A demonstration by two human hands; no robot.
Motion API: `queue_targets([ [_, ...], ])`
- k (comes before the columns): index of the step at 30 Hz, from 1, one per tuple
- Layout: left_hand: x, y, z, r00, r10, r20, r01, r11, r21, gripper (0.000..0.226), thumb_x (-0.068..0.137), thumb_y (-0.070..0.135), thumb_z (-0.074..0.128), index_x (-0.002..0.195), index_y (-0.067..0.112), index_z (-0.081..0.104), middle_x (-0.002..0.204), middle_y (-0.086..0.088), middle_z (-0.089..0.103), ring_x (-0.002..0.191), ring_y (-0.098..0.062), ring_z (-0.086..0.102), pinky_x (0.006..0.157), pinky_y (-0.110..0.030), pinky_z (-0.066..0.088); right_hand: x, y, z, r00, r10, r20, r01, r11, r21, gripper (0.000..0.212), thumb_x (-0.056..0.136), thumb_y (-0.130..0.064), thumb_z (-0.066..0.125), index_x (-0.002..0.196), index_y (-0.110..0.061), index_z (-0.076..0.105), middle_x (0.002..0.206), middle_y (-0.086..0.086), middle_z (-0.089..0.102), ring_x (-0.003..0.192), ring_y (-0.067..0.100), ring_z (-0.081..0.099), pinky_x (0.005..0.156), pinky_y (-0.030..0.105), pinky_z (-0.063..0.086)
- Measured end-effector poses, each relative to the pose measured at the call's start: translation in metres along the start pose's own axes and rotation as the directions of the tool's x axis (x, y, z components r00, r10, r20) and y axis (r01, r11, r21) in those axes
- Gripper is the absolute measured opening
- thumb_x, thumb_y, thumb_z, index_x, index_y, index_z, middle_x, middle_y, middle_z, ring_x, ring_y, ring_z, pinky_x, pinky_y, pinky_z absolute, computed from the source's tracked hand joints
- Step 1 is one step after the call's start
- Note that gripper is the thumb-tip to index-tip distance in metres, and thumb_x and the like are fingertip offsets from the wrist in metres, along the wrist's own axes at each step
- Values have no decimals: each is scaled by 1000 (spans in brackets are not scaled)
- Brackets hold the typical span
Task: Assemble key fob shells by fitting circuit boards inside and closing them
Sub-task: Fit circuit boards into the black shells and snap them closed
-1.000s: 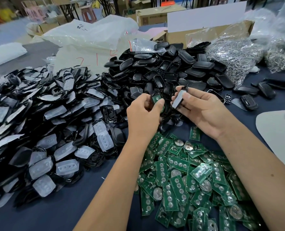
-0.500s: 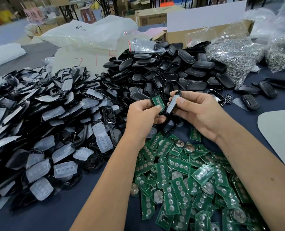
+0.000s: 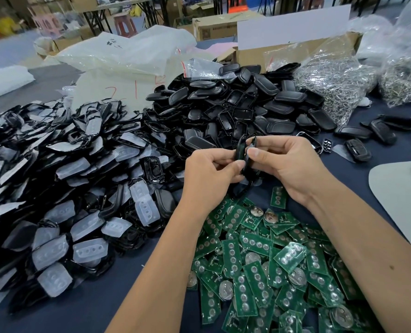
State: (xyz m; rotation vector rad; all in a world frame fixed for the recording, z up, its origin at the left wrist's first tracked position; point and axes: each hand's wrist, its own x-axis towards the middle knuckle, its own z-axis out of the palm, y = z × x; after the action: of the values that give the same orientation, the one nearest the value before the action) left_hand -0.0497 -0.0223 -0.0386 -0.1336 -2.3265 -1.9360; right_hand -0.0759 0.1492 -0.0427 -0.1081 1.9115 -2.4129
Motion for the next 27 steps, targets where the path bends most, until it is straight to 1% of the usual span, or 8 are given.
queue_targets([
  [3,1,0,3,1000,16,9,-16,999,28,21,98,4,68,100,20,82,91,-3,76,76,-19,77,76,-37,65,-1,-1,1,1000,-9,0,9,1000,-16,26,75,-12,83,99,-6,80,96,16,80,88,21,77,76,27,63],
  [5,0,-1,4,1000,30,0,-30,997,66,18,101,5,63,110,6,79,94,-5,67,74,-18,76,74,-35,65,-1,-2,2,1000,-26,-1,26,999,-37,16,77,-9,84,92,-12,82,92,13,80,85,19,77,74,25,62],
  [8,-1,0,5,992,120,28,-123,967,221,12,98,12,70,103,10,80,91,-8,62,73,-16,73,72,-37,65,-1,-1,1,999,-41,-33,38,996,-78,15,76,-11,88,89,-14,82,89,13,80,82,19,76,73,28,63],
  [11,-1,0,5,978,203,44,-202,884,422,4,86,19,82,86,19,78,80,0,59,73,-15,65,72,-42,59,0,1,1,996,-69,-61,58,985,-161,23,74,-16,92,93,-9,80,87,11,79,78,18,74,69,28,61],
  [16,1,-3,4,980,194,37,-191,890,413,7,87,15,80,83,12,77,79,-3,57,74,-25,67,70,-49,60,1,4,0,991,-111,-78,88,963,-257,50,58,-41,94,90,-7,77,86,13,78,78,24,74,75,42,65],
  [18,2,-4,3,981,190,30,-186,899,397,6,88,14,79,83,14,77,78,-2,57,74,-25,68,71,-49,60,2,3,-1,991,-121,-52,101,954,-280,52,59,-45,93,93,-9,76,84,10,78,75,21,74,73,41,66],
  [23,2,-5,-1,983,182,38,-182,901,393,20,86,10,80,102,22,81,82,1,64,75,-19,69,72,-44,62,3,-1,-16,973,-156,173,212,897,-389,33,87,-25,85,116,-36,77,102,2,75,75,14,67,60,25,53],
  [27,1,-4,-2,980,192,59,-199,885,420,23,84,11,83,103,23,81,83,4,68,77,-16,68,75,-43,62,5,0,-19,966,-166,197,226,913,-340,21,88,-16,84,106,-26,81,89,18,75,63,18,55,56,26,47],
])
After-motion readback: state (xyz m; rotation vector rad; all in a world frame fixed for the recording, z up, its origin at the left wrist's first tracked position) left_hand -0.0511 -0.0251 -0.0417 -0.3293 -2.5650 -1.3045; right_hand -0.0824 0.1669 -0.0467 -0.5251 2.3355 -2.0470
